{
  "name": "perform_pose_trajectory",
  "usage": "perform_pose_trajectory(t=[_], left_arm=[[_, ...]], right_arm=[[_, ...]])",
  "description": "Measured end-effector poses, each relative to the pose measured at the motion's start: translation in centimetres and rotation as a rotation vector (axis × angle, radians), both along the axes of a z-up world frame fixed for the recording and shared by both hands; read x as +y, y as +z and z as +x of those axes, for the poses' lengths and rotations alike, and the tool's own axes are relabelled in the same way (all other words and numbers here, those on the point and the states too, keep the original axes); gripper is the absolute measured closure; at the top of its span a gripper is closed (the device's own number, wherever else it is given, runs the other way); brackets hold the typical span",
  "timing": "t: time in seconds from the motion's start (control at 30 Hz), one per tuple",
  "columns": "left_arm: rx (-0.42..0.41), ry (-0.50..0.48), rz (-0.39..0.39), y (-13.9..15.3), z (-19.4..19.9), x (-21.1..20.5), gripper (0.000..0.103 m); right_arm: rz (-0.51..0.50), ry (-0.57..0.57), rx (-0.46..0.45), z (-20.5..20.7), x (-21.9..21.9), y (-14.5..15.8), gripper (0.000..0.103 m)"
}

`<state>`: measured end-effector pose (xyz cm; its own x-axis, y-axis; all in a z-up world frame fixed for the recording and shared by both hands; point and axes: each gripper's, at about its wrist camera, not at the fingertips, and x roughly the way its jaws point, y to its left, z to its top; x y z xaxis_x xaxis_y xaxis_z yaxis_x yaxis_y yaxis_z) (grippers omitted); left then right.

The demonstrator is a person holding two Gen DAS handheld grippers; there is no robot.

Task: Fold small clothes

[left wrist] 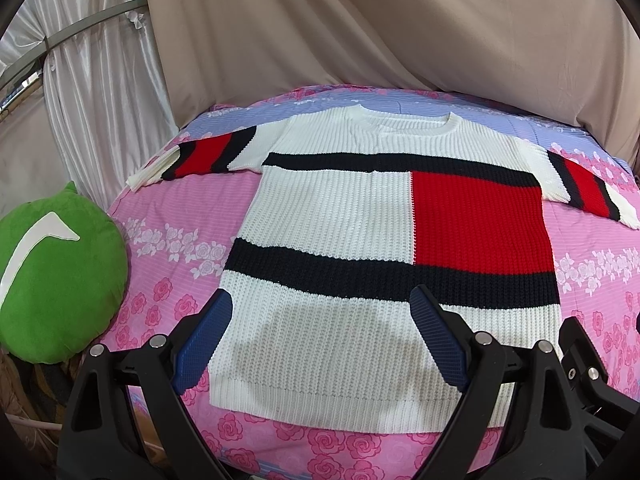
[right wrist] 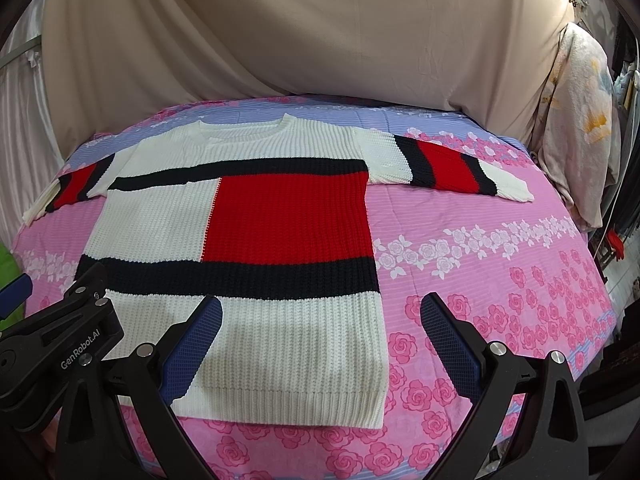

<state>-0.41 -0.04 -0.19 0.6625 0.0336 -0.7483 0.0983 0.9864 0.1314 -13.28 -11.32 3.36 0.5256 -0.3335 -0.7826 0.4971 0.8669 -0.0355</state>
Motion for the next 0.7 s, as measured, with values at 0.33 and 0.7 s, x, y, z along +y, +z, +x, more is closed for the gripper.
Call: perform_pose_trajectory(t=[0.33, 0.7], left_arm=[[0.005, -0.001, 0.002, -0.31, -0.09, 0.1, 0.015], [0.008, 0.0, 0.004, -0.38, -0.04, -0.05, 0.015]], right_arm=[[0.0, -0.001, 0.004, -0.13, 0.05, -0.14, 0.005], [0.0, -0.002, 0.008, -0.28, -0.09, -0.35, 0.005]])
